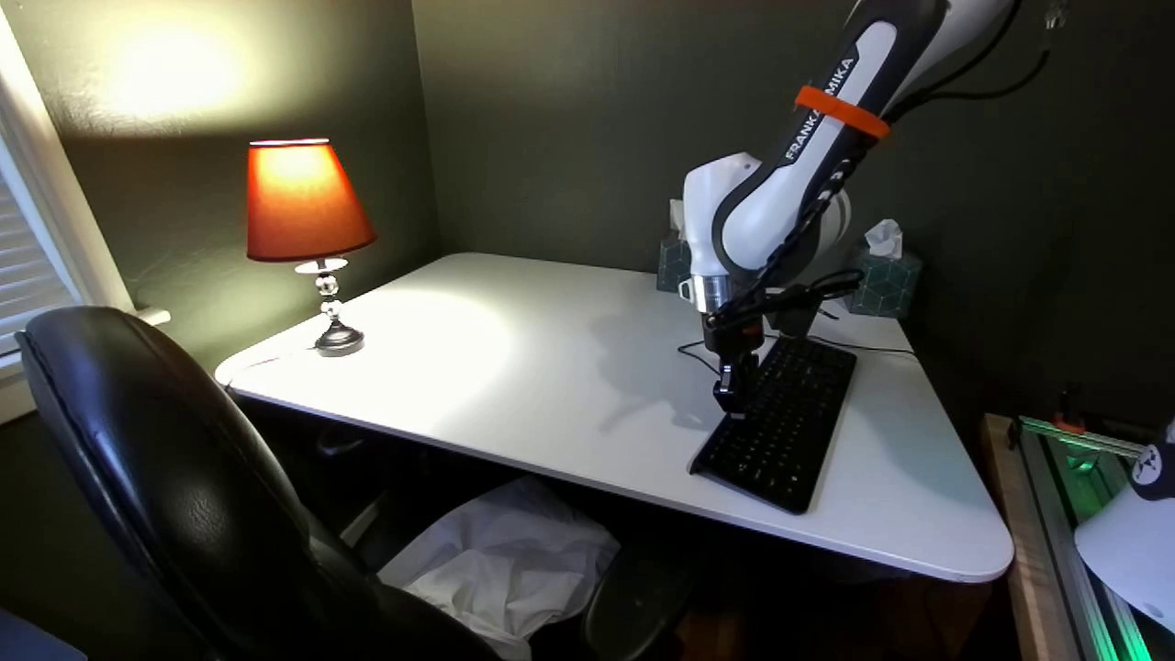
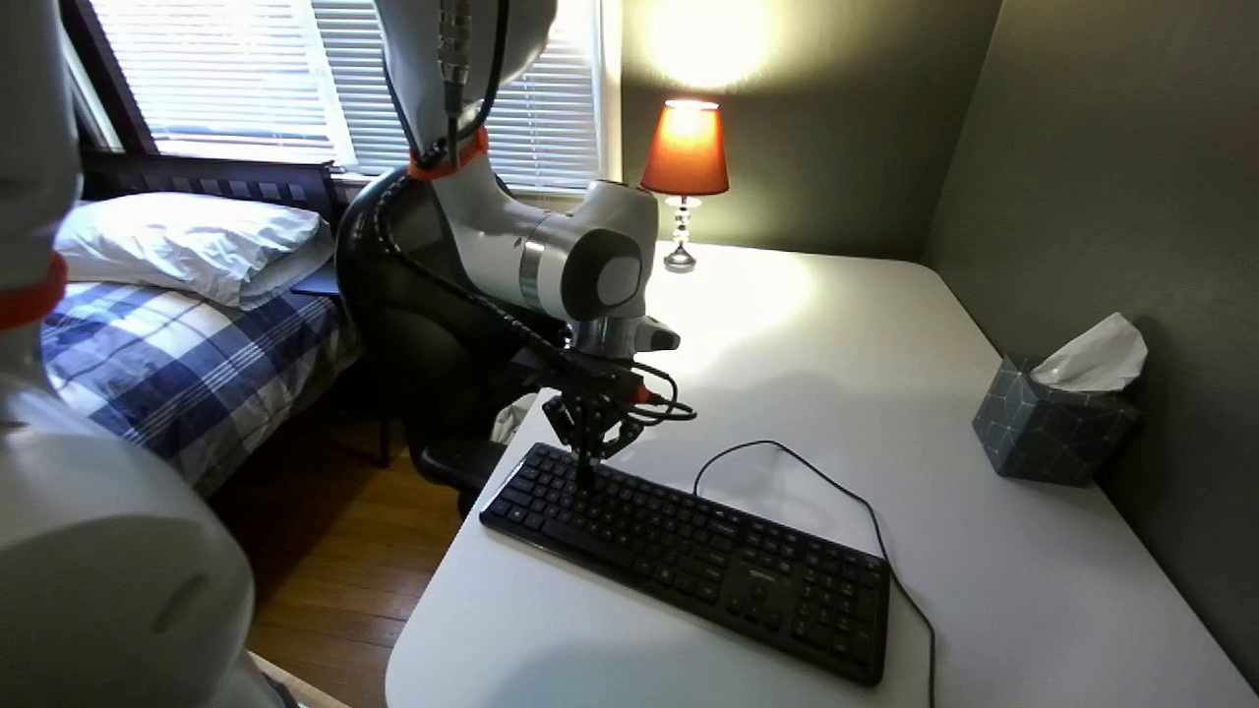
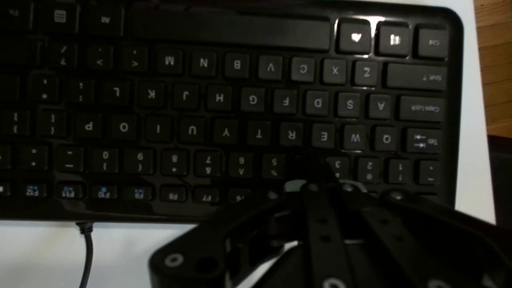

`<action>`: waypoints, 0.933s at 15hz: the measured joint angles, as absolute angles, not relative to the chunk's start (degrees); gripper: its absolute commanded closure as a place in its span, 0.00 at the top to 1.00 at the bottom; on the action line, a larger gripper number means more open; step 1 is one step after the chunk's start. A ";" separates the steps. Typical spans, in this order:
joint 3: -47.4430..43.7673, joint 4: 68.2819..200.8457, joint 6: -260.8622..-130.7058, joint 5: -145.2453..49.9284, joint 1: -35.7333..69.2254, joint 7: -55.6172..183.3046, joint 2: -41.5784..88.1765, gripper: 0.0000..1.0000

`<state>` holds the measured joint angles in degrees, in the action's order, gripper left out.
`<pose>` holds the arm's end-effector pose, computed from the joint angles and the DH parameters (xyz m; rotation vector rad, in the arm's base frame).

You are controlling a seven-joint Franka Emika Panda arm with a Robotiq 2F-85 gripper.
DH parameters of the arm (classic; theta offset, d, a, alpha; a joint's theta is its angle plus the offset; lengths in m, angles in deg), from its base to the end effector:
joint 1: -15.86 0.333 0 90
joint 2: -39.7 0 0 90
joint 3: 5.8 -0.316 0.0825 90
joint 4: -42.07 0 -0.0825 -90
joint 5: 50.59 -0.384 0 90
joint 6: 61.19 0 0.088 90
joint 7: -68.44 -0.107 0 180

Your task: Press the button on the keyboard

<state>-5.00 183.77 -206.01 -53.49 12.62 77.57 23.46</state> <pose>0.4485 -0.0326 0.1642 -3.0749 -0.0680 0.3475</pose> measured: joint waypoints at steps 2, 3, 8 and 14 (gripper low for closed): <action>-5.00 183.75 -206.00 -53.70 12.58 77.57 23.45 0.00; -5.00 183.75 -206.00 -53.82 12.54 77.57 23.44 0.00; -5.10 183.75 -206.00 -54.29 12.34 77.57 23.44 0.00; -5.11 183.74 -206.00 -54.29 12.24 77.57 23.53 0.00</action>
<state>-5.11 183.74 -206.00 -54.29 12.24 77.57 23.53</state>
